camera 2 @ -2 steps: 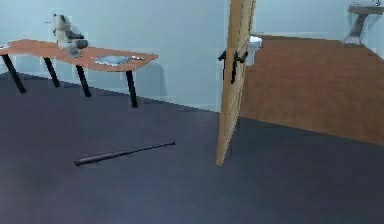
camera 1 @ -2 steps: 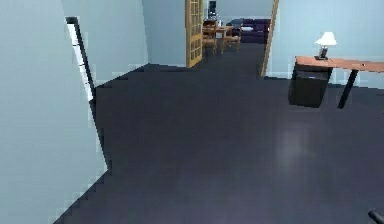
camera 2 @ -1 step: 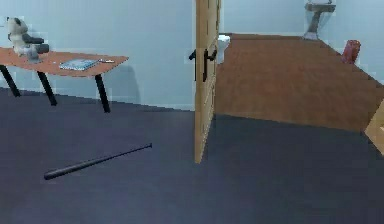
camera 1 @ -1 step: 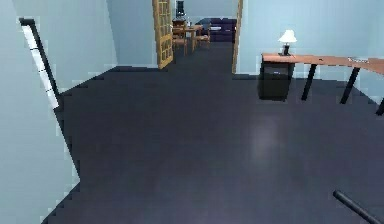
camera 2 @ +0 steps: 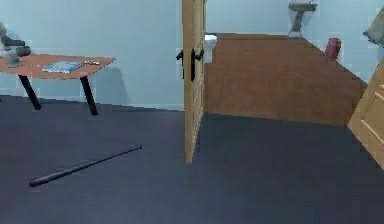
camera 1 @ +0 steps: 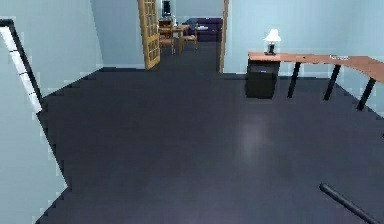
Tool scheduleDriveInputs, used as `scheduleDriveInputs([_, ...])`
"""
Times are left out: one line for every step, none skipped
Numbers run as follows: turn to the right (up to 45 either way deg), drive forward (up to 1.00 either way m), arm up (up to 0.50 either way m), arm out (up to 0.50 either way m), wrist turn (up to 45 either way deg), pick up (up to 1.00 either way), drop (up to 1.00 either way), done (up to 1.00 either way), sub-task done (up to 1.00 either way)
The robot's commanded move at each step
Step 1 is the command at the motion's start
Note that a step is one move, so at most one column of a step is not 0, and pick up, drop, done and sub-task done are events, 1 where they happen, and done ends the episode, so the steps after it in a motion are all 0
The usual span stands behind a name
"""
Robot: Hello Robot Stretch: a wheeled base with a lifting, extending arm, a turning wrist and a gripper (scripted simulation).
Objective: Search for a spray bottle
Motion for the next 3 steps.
scheduleDriveInputs([0.0, 1.00, 0.00, 0.00, 0.0, 0.00, 0.00, 0.00, 0.00])
scheduleDriveInputs([0.0, 1.00, 0.00, 0.00, 0.0, 0.00, 0.00, 0.00, 0.00])
scheduleDriveInputs([0.0, 1.00, 0.00, 0.00, 0.0, 0.00, 0.00, 0.00, 0.00])
